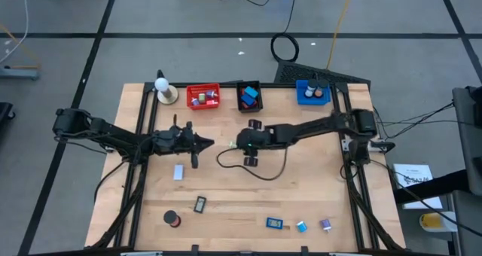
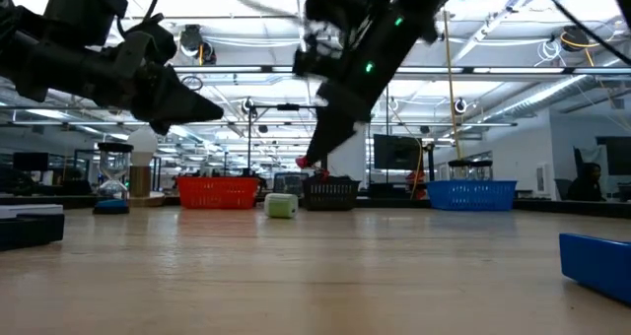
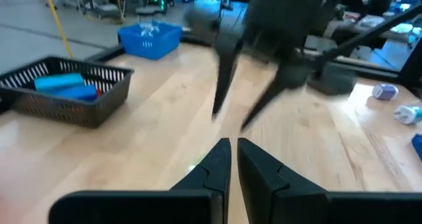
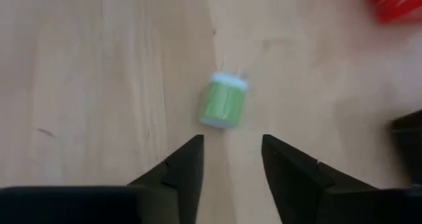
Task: Pick & Place Office items
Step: Put the green charger adapter into the red bin
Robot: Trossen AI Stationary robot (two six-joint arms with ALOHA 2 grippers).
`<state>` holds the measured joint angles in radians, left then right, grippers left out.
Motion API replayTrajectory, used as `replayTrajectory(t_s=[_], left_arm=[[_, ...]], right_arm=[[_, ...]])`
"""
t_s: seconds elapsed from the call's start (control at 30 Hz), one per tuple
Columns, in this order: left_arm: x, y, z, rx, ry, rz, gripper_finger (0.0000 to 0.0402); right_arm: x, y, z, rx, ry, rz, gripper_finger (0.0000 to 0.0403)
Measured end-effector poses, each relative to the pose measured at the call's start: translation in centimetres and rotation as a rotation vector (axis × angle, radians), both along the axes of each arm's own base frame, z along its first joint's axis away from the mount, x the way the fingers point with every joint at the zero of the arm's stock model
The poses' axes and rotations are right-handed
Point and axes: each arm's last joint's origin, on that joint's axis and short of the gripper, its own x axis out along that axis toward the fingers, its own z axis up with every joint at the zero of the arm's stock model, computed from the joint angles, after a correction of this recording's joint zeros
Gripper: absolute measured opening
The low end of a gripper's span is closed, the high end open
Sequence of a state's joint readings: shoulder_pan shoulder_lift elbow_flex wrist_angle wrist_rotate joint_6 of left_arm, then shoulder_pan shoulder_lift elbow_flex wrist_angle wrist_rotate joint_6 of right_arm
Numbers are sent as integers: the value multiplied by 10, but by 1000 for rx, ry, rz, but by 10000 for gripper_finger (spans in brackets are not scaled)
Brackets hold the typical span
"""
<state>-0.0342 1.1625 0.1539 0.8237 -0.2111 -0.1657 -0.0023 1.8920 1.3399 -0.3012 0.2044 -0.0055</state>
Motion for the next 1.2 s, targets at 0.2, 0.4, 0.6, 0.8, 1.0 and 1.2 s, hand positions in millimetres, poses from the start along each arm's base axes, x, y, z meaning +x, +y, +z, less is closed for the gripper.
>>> replayTrajectory(t_s=[0.2,0.4,0.6,0.8,1.0,1.2], left_arm=[[13,0,4,-21,167,41,31],[41,-1,27,34,268,11,31],[70,-5,20,108,363,-99,62],[100,-1,15,148,406,-189,151],[118,17,14,201,496,-185,247],[126,31,0,197,531,-222,294]], right_arm=[[-40,16,9,-81,-153,33,70],[-92,8,-1,-32,-359,50,6],[-135,-1,-4,-31,-548,14,12],[-160,0,0,-29,-632,16,1],[-167,3,3,-25,-675,30,3],[-167,3,4,-26,-688,30,4]])
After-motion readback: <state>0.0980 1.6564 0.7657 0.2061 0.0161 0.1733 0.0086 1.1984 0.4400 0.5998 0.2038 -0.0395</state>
